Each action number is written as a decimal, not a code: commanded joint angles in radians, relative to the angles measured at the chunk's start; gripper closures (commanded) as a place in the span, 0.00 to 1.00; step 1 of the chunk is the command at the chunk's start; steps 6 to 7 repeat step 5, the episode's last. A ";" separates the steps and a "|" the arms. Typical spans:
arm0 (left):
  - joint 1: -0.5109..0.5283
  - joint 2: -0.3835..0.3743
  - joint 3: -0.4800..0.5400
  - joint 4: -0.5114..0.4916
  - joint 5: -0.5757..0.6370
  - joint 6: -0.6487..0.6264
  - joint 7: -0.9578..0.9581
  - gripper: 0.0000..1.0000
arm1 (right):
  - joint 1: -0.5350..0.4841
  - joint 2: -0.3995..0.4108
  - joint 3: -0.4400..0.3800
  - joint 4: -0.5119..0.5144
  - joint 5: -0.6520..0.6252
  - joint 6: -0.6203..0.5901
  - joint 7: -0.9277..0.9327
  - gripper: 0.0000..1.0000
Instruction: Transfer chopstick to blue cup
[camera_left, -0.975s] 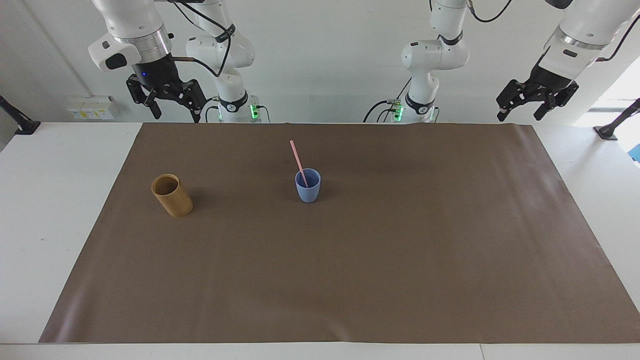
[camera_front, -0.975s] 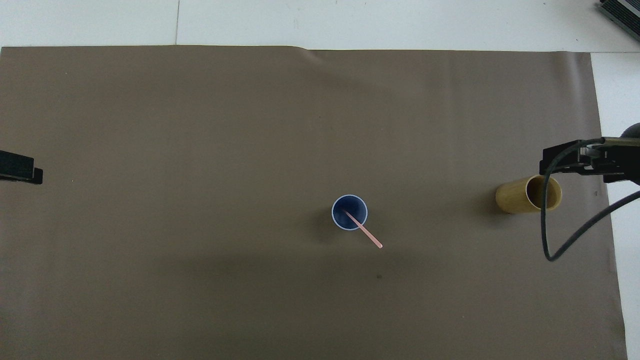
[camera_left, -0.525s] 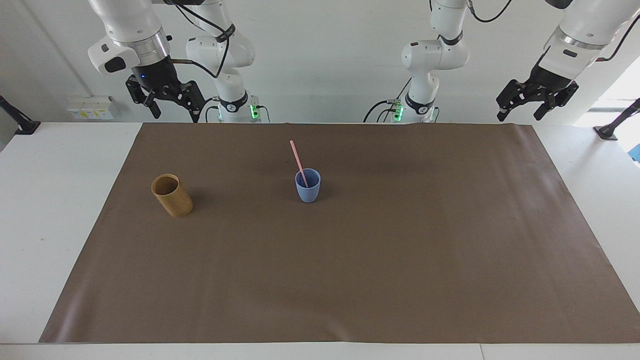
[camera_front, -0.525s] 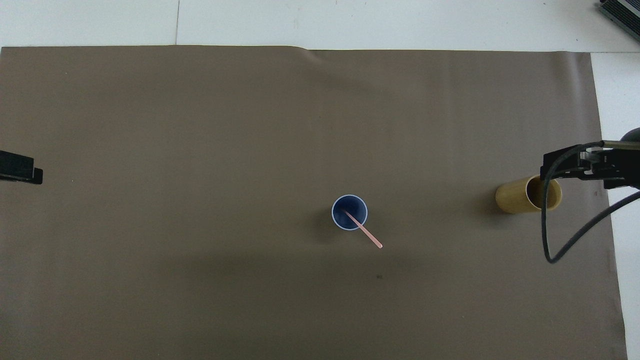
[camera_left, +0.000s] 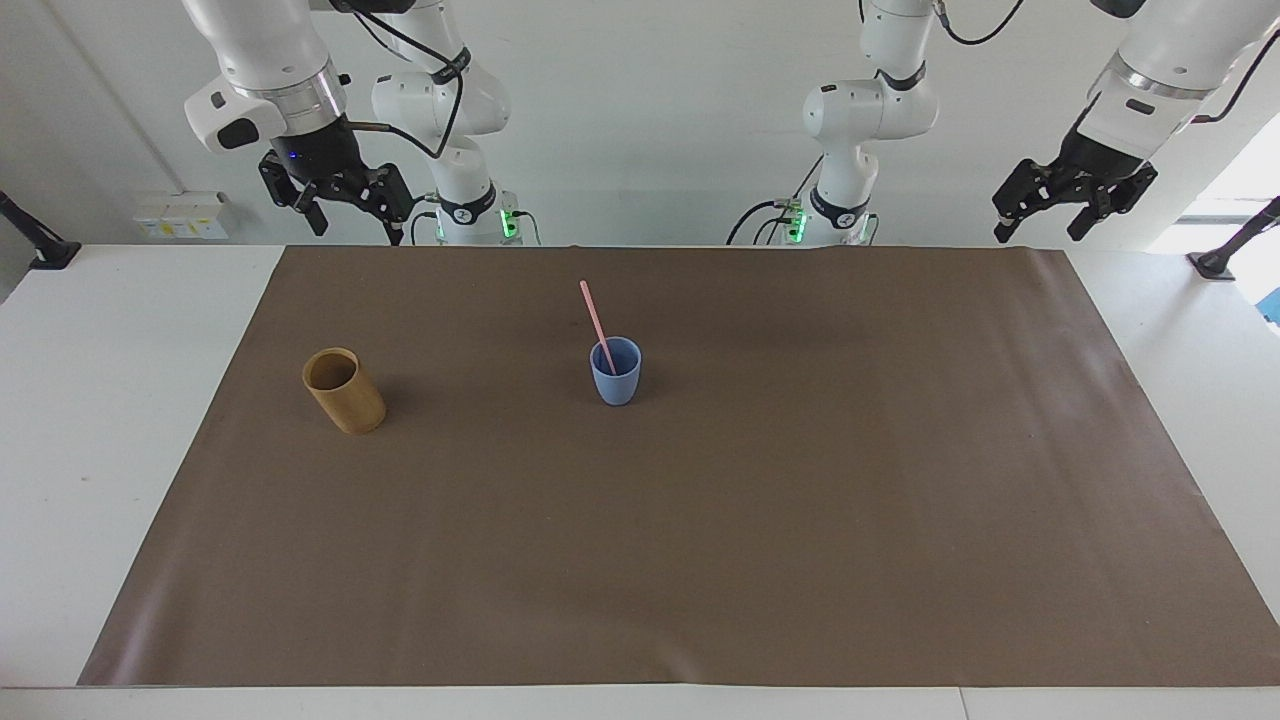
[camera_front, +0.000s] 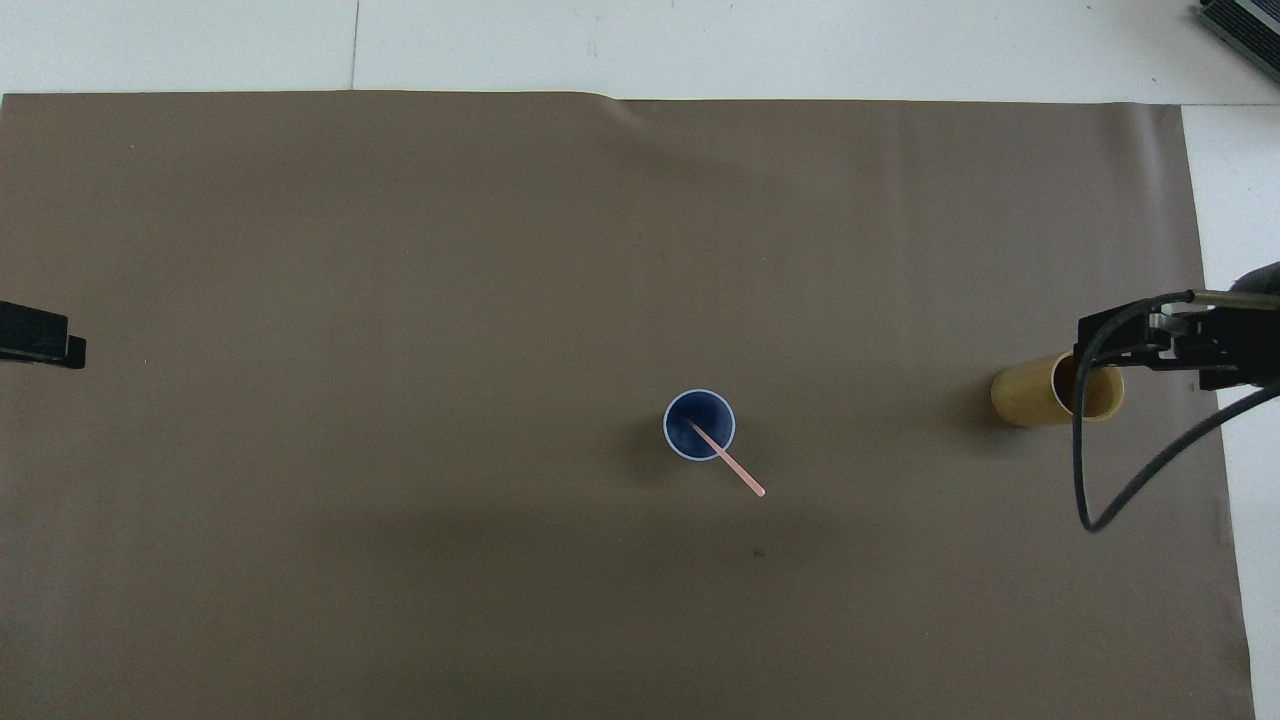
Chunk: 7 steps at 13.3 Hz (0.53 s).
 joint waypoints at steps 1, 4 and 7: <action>0.014 -0.008 -0.005 0.002 -0.012 -0.018 0.003 0.00 | 0.004 -0.031 -0.006 -0.034 0.000 0.010 -0.004 0.00; 0.014 -0.008 -0.005 0.002 -0.012 -0.018 0.003 0.00 | 0.004 -0.031 -0.006 -0.034 0.003 0.011 -0.007 0.00; 0.014 -0.008 -0.005 0.002 -0.012 -0.018 0.003 0.00 | 0.004 -0.031 -0.006 -0.034 0.003 0.011 -0.007 0.00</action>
